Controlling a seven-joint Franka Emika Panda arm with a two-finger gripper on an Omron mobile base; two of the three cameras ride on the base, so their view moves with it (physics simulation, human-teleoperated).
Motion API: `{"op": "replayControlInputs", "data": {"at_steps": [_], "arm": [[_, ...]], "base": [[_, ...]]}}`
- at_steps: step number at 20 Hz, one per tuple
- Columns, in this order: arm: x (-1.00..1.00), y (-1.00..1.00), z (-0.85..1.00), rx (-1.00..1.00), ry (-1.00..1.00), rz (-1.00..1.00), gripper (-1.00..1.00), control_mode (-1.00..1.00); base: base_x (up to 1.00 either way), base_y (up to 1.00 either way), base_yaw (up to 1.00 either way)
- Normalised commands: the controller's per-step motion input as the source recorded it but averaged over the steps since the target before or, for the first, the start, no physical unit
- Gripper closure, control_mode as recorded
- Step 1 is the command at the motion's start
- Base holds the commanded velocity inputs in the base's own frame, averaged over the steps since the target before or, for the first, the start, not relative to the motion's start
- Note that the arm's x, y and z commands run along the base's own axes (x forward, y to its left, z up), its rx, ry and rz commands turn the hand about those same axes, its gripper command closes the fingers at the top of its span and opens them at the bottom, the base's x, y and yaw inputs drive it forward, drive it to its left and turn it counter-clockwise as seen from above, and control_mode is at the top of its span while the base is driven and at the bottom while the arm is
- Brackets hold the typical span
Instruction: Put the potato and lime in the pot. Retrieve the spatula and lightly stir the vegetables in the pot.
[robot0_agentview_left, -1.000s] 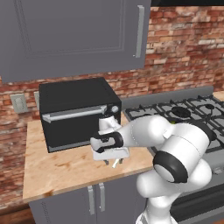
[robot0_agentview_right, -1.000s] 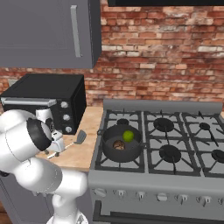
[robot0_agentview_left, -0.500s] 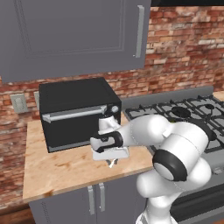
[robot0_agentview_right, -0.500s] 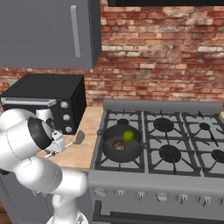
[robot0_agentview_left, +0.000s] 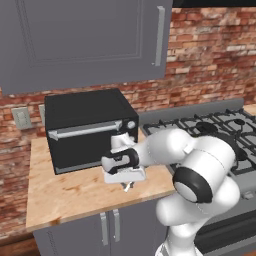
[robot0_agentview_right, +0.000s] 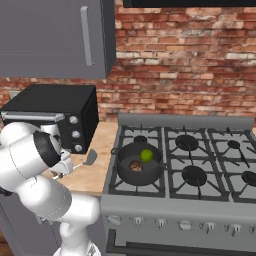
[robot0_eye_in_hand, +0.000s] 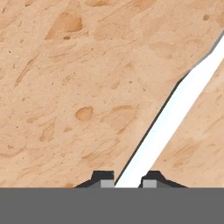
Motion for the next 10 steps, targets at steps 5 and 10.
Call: {"op": "replayControlInputs", "data": {"at_steps": [5,10], "arm": [[-0.18,0.0,-0.91,0.0,0.0,0.0,1.0,-1.0],[-0.25,-0.02,-0.1,0.0,0.0,0.0,1.0,-1.0]], "base": [[0.0,0.0,0.0],[0.0,0.0,0.0]]}}
